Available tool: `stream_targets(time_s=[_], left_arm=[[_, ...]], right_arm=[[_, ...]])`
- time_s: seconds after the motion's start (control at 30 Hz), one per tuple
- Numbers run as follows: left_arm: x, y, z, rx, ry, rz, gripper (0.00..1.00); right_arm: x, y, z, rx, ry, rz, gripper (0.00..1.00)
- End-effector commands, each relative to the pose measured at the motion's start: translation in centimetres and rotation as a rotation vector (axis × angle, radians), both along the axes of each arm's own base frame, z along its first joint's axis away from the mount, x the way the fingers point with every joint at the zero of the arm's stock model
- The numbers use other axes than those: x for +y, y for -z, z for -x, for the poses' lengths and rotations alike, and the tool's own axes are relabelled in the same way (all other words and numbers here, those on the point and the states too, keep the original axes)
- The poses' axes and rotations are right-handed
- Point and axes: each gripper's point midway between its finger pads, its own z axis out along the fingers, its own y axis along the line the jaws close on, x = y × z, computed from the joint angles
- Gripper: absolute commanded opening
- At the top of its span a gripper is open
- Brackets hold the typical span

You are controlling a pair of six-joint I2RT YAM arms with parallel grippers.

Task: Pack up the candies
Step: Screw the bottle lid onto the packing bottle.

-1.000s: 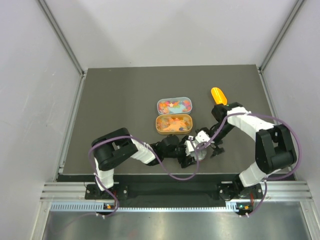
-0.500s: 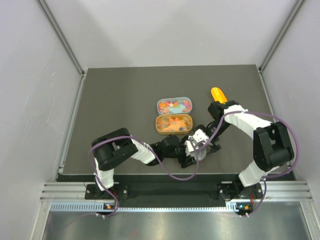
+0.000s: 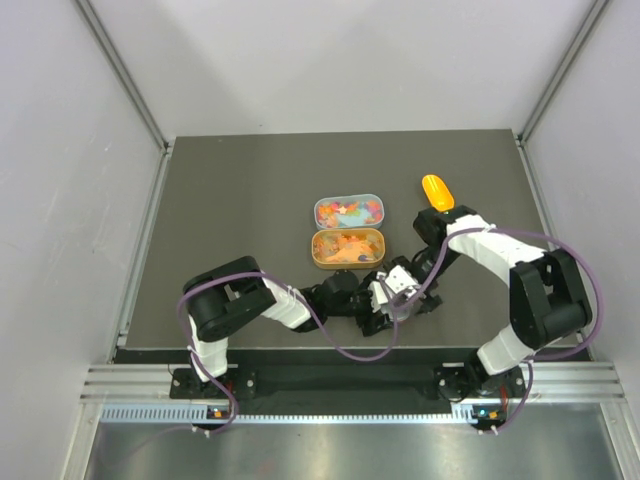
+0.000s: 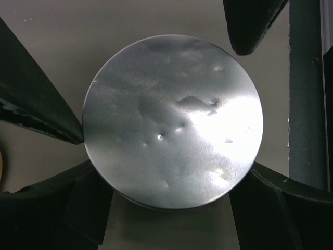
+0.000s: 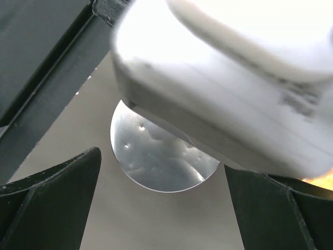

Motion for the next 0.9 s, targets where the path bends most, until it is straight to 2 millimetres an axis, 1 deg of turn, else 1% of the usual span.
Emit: stream_targets(time_s=[0.0,0.2,0.3,0.53,0.57,0.67,0.87], left_arm=[[7.9,9.1,1.4,0.078,-0.067,-0.381,0.36],[7.9,9.1,1.4,0.077,-0.069,-0.384,0.36],[7.9,9.1,1.4,0.076,-0.073,-0.385,0.36],[7.8,9.1,1.3,0.083,-0.081,-0.379,0.36],[7.9,9.1,1.3,0.085,-0.082,-0.380,0.36],[7.8,9.1,1.3,0.086,-0.083,-0.378,0.36],[7.8,8.9,1.4,0.087,-0.081,-0.371,0.35]], right_arm=[[-0.3,-0.2,2.4,0.039,-0.031,-0.003,1.00],[-0.9,0.4,2.9,0.046,0.008,0.029,1.00],[-1.4,0.7,3.5,0.057,0.020,0.055,1.00],[-2.5,0.4,4.6,0.053,0.070,0.094,1.00],[-2.8,0.6,5.1,0.065,0.073,0.107,1.00],[-3.3,0.8,5.6,0.063,0.094,0.127,1.00],[-3.9,1.0,5.6,0.044,0.145,0.160,1.00]])
